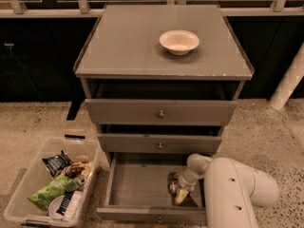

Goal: Pick 7up can from bottom drawer and place on counter

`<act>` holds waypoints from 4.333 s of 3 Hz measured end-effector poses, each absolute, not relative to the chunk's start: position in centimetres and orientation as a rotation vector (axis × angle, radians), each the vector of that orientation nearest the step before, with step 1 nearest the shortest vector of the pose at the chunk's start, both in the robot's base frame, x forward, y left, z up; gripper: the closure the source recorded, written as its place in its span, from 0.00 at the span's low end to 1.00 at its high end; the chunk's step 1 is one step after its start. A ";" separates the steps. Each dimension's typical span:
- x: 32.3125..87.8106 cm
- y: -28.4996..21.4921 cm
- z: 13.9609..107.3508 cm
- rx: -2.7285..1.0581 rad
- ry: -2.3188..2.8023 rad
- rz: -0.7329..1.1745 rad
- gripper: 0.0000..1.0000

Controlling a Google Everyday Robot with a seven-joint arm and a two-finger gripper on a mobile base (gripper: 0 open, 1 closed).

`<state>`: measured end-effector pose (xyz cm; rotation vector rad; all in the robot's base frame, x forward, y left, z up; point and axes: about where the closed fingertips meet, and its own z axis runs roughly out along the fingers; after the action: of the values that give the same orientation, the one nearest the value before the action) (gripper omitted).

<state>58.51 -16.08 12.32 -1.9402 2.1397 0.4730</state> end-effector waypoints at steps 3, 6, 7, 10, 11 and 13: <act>58.5 -16.1 12.3 -1.940 2.140 0.473 0.88; 58.7 -16.7 15.6 -1.924 2.143 0.376 1.00; 61.8 -17.6 21.9 -1.900 2.123 0.154 1.00; 65.0 -17.5 40.6 -1.802 2.001 -0.216 1.00; 61.8 -18.2 40.4 -1.805 2.058 -0.171 1.00; 56.1 -23.2 48.4 -1.695 2.124 -0.291 1.00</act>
Offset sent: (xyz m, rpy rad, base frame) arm 0.0000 0.0000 0.0000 0.0000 0.0000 0.0000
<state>56.11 -23.19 48.39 -1.6947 2.1243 -0.2912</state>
